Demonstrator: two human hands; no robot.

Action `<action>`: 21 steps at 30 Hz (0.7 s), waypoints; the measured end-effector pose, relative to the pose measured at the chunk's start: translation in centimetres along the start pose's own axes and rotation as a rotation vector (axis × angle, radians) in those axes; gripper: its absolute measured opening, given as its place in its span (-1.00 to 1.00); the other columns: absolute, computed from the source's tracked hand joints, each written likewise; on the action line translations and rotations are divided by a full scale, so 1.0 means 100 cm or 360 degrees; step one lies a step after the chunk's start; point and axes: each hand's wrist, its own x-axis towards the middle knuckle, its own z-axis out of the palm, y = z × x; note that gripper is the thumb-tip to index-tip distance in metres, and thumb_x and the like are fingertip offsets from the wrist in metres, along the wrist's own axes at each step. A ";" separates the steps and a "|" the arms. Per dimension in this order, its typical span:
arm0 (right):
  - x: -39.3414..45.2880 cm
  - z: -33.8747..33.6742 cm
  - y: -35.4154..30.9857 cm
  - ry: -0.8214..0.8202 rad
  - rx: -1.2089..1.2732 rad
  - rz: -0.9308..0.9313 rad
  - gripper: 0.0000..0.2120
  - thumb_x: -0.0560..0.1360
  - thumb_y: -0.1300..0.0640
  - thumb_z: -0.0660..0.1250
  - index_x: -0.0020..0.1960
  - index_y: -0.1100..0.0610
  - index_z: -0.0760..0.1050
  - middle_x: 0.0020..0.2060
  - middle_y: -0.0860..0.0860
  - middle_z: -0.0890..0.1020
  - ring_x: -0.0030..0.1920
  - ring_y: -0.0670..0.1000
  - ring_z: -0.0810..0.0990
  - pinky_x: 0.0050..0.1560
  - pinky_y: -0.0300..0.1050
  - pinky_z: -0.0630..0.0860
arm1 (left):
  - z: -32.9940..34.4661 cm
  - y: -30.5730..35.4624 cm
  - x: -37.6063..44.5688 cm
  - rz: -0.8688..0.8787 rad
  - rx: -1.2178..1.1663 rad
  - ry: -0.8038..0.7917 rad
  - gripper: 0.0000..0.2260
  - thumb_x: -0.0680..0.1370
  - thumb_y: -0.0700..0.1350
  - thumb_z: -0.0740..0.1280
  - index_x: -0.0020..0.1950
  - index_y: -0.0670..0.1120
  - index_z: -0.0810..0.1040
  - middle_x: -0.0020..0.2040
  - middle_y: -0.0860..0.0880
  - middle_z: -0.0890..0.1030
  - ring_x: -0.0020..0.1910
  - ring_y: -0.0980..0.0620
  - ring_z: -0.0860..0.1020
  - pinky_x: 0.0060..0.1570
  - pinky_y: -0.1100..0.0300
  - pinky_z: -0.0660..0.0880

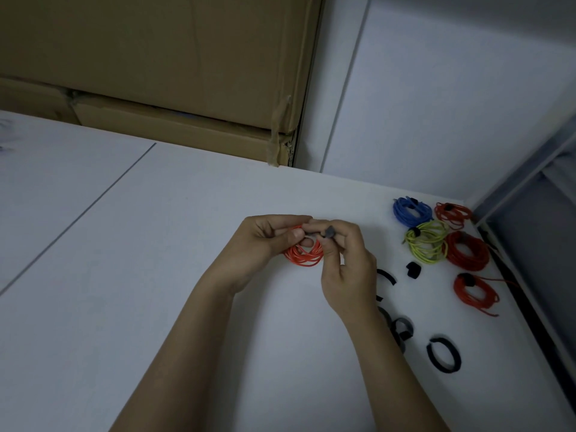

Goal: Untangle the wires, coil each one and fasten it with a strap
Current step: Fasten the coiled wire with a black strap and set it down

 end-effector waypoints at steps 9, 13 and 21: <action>0.001 -0.001 0.002 0.0024 -0.0285 -0.0327 -0.82 0.55 0.24 0.24 0.02 0.28 0.58 -0.02 -0.01 0.65 0.04 -0.12 0.58 0.17 -0.29 0.46 | 0.007 0.002 0.000 0.0196 0.0359 0.0131 -0.72 0.54 -0.37 0.30 0.07 -0.04 0.63 -0.09 0.10 0.71 -0.03 0.14 0.66 -0.01 0.36 0.52; 0.003 -0.006 0.003 0.0017 -0.0328 -0.0348 -0.83 0.54 0.25 0.26 -0.02 0.29 0.60 -0.05 0.06 0.67 0.00 -0.02 0.59 0.10 -0.07 0.53 | 0.011 0.000 -0.001 0.0281 0.0627 0.0142 -0.70 0.55 -0.35 0.30 0.02 0.04 0.64 -0.07 0.07 0.70 -0.03 0.13 0.66 0.05 0.27 0.56; 0.004 -0.008 0.004 0.0114 -0.0481 -0.0436 -0.84 0.52 0.26 0.27 -0.10 0.31 0.60 -0.16 0.13 0.64 -0.08 0.01 0.52 0.06 -0.34 0.40 | 0.013 -0.004 0.002 0.0233 0.0646 0.0240 -0.81 0.56 -0.31 0.30 0.04 -0.08 0.65 -0.07 0.01 0.70 -0.05 0.11 0.66 0.03 0.22 0.56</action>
